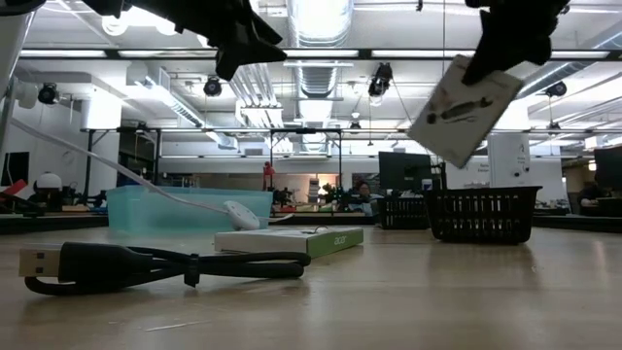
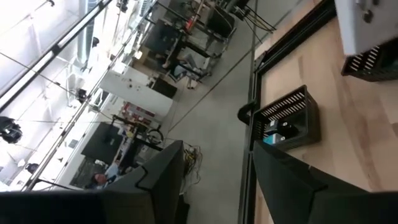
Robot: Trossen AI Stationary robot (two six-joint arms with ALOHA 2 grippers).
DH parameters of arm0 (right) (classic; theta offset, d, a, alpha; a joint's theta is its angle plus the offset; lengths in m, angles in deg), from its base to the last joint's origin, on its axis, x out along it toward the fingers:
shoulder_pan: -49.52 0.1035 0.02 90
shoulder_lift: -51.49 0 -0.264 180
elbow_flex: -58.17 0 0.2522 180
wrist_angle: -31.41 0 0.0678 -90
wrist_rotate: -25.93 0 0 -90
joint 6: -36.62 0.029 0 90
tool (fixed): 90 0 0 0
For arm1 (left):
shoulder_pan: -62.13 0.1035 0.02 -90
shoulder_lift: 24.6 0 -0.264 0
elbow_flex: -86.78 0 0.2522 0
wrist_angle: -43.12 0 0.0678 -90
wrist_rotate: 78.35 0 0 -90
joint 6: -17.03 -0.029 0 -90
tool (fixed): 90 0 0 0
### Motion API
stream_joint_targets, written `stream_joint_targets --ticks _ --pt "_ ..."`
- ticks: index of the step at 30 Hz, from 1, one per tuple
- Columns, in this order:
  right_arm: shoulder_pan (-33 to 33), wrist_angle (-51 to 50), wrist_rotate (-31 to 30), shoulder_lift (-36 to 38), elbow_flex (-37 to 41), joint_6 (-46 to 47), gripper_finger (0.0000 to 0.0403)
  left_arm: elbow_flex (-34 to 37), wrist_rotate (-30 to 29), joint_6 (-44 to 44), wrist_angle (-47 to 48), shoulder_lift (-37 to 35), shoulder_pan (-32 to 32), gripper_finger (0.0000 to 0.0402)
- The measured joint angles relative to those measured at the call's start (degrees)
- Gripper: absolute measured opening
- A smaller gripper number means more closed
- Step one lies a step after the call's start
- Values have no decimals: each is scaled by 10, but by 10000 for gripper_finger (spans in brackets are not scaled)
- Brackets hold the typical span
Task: Pick and place items into bin
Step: Put the left white card reader box into the bottom black bin
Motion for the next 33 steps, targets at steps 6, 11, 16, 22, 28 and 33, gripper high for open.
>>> stream_joint_targets --ticks 6,11,16,22,28,33 --pt "-1 -161 42 -54 -104 47 31 4 0 0 -1 1 1 178" --pt "-10 -228 87 -120 -163 53 31 10 0 0 -5 1 2 178" --pt "-25 -287 106 -189 -200 50 31 19 0 0 -7 1 2 178" --pt "-40 -296 107 -242 -222 2 31 21 0 0 -6 1 2 178" --pt "-61 -300 107 -271 -224 -17 31 21 0 0 -6 1 2 178" --pt "-71 -302 107 -286 -221 -22 31 21 0 0 -6 1 2 178"
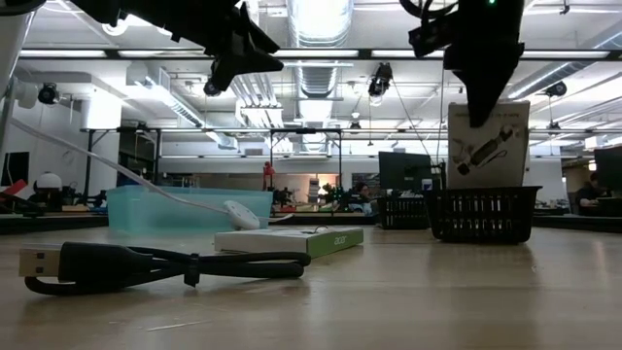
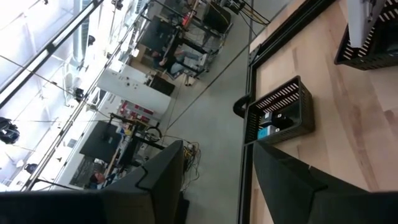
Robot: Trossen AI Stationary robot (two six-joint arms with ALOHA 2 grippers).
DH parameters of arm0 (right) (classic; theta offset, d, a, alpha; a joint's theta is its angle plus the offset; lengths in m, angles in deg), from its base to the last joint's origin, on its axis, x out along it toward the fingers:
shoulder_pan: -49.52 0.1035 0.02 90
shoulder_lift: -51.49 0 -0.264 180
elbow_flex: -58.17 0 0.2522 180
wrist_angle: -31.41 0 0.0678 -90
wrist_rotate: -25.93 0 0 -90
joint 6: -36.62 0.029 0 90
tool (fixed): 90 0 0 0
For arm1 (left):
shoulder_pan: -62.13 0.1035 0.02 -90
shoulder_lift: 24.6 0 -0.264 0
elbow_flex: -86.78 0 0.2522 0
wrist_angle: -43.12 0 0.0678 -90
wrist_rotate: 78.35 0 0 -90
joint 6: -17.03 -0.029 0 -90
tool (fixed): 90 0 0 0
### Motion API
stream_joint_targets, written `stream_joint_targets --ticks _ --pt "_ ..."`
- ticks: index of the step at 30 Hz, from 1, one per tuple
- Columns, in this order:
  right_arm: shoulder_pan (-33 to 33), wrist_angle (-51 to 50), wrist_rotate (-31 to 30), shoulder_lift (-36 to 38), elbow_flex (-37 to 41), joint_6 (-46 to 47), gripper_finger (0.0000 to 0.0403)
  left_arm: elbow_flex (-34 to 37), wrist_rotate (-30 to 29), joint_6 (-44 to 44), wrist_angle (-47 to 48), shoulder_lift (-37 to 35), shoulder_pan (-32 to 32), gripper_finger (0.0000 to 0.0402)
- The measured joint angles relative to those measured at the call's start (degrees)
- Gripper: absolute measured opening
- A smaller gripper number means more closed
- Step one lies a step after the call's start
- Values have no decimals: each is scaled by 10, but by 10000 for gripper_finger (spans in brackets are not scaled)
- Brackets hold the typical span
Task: Pick and place items into bin
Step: Put the left white card reader box into the bottom black bin, then put the white card reader box into the bottom black bin
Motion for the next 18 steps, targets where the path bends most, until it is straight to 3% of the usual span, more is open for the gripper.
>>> stream_joint_targets --ticks 5,18 --pt "1 0 0 -10 0 -14 38 0 0 0 0 0 0 178" --pt "0 1 -34 -29 1 -14 167 8 0 0 0 0 1 178"
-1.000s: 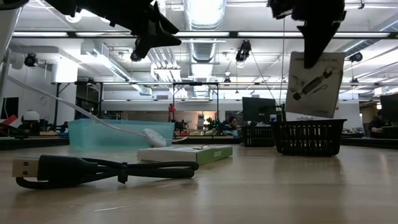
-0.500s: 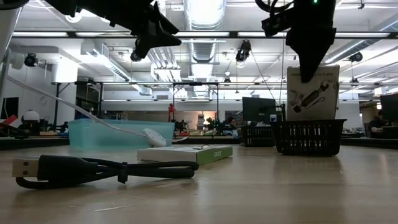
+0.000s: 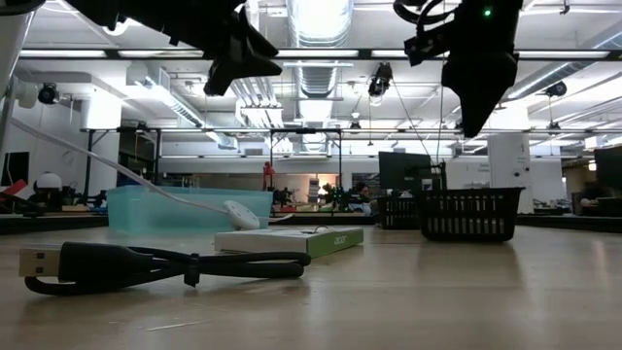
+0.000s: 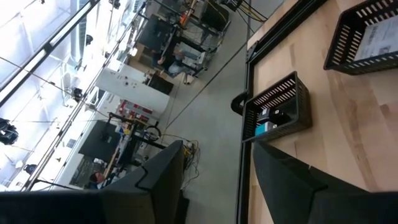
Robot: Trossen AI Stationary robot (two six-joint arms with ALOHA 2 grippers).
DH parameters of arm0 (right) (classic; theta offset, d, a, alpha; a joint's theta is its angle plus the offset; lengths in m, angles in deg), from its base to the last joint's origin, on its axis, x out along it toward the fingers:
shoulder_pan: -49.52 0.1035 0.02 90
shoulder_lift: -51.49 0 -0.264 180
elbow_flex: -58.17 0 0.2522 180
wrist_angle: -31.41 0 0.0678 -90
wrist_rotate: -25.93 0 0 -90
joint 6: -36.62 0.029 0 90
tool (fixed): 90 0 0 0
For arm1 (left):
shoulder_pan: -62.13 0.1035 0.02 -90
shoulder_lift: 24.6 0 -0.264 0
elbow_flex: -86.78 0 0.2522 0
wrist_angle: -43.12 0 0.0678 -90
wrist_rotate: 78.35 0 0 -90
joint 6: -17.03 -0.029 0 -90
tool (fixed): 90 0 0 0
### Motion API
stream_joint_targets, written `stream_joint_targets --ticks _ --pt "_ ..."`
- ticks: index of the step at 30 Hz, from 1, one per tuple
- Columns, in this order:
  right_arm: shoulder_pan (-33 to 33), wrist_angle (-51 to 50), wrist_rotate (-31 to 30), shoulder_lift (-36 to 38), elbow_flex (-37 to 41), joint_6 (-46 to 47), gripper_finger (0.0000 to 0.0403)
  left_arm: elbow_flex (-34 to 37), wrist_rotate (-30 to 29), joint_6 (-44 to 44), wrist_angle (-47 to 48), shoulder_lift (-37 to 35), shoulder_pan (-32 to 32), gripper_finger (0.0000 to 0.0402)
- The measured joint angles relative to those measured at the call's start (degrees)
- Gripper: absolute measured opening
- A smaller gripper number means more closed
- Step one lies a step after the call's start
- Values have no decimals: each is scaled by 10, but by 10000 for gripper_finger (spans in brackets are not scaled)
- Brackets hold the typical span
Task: Pick and place items into bin
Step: Put the white card reader box into the bottom black bin
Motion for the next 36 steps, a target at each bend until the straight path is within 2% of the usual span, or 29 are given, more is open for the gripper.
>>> stream_joint_targets --ticks 8,12,16,19,22,26,32,36 --pt "1 1 3 4 -15 17 175 1 -2 5 1 0 0 178" --pt "11 8 -27 4 -16 24 168 1 -2 29 6 0 0 178" --pt "38 53 -80 4 -15 -29 161 1 -2 30 28 0 0 178" --pt "57 127 -85 4 -14 -126 159 1 -2 30 39 0 0 178" --pt "75 246 -48 4 -13 -253 157 2 -4 43 46 0 0 178" --pt "81 414 55 1 0 -383 157 3 -26 79 65 0 0 178" --pt "78 498 114 -18 29 -509 155 4 -56 91 116 -8 0 178" --pt "76 523 151 -64 30 -573 155 4 -71 108 144 -20 0 178"
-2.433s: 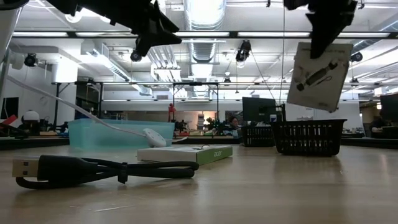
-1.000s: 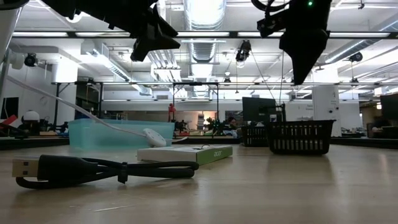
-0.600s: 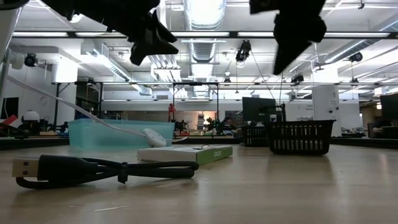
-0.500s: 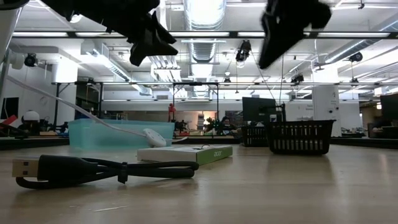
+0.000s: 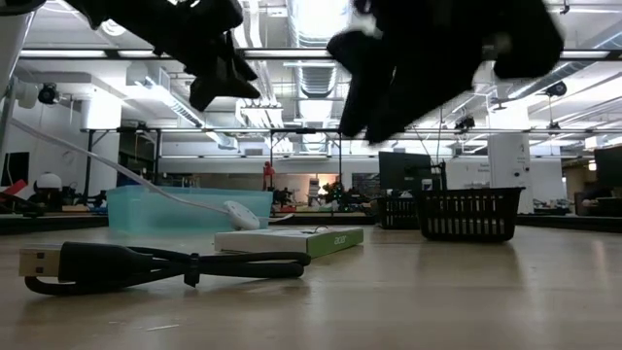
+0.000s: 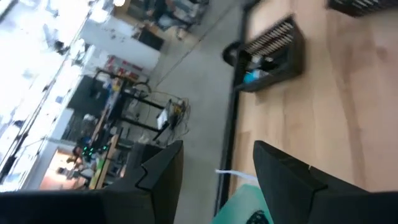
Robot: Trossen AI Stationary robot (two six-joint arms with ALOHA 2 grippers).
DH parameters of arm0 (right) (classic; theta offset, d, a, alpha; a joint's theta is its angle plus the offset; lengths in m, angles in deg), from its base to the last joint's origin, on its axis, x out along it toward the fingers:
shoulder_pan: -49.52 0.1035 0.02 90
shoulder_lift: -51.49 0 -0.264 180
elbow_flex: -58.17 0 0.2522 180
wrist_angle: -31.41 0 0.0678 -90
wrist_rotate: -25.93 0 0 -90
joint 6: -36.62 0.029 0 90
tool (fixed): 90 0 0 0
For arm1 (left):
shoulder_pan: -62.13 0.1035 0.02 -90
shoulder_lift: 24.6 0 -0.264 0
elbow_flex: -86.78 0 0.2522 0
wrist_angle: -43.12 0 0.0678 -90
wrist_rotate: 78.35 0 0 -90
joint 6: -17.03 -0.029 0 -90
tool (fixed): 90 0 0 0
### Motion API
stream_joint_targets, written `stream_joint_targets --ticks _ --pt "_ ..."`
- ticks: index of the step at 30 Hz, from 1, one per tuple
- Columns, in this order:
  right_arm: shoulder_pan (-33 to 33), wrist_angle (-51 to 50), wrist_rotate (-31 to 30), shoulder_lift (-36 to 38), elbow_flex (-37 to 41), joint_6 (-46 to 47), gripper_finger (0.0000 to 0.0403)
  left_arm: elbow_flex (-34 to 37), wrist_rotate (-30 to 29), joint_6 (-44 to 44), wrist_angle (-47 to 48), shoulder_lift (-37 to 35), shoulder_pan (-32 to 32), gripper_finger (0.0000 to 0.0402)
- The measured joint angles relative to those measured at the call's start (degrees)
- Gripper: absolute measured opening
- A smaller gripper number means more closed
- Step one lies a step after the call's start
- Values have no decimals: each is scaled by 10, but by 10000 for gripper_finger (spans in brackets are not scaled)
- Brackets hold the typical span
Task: Pick and place items into bin
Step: Put the white card reader box into the bottom black bin
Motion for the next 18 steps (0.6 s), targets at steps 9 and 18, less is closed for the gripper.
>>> stream_joint_targets --ticks 9,18 --pt "-21 8 15 -91 -28 -59 155 1 -51 26 7 -28 0 178" --pt "-40 18 67 -116 -49 -125 141 3 -54 26 7 -34 0 178"
